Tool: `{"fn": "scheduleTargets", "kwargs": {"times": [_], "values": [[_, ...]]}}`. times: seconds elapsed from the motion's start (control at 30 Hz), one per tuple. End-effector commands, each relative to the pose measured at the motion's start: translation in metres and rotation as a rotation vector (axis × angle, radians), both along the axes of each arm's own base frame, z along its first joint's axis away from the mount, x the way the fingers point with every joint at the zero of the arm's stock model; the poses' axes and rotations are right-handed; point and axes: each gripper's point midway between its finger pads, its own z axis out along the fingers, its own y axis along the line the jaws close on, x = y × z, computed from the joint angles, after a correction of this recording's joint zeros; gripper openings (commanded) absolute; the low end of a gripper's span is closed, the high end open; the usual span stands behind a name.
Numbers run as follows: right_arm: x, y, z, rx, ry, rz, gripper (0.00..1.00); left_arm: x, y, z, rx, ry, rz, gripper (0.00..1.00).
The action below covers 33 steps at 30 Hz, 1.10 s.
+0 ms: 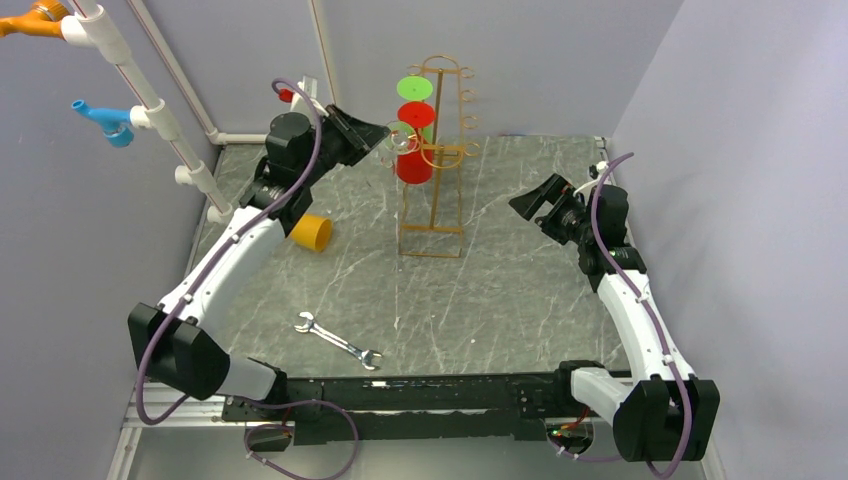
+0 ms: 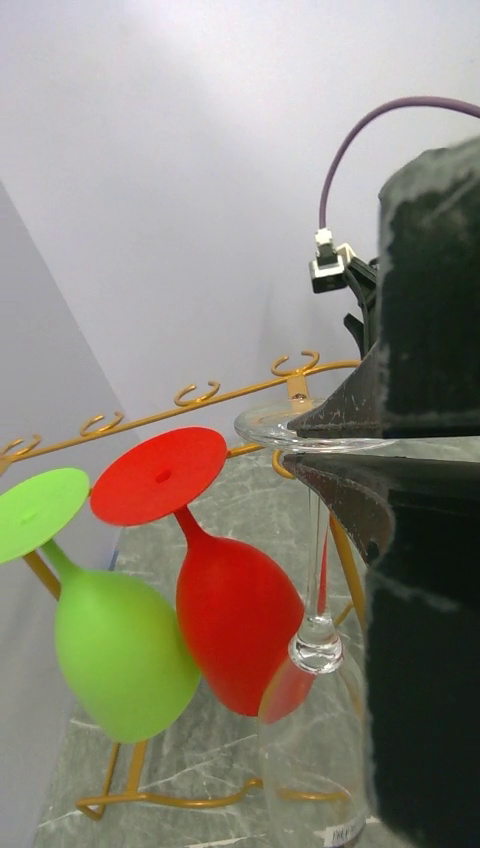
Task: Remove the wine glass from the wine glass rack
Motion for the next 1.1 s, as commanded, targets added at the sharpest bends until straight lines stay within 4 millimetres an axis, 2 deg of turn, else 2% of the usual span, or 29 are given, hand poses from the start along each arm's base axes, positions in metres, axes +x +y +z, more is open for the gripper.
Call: {"fn": "scheduleTargets", "kwargs": {"times": [0.0, 0.4, 0.73, 0.9, 1.07], "values": [[0.004, -0.001, 0.012, 0.013, -0.027, -0.013, 0.98, -0.015, 0.017, 0.053, -0.115, -0.099, 0.061, 0.00], [0.003, -0.002, 0.012, 0.012, -0.024, -0.017, 0.98, -0.022, 0.032, 0.063, -0.165, -0.106, 0.089, 0.00], [0.001, 0.000, 0.016, 0.025, -0.028, -0.010, 0.98, -0.034, 0.052, 0.067, -0.160, -0.145, 0.096, 0.00], [-0.005, 0.010, 0.023, 0.063, -0.068, 0.044, 0.98, -0.047, 0.059, 0.066, -0.146, -0.181, 0.057, 0.00], [-0.020, 0.023, 0.036, 0.122, -0.158, 0.114, 0.98, -0.059, 0.074, 0.064, -0.130, -0.191, 0.050, 0.00]]}}
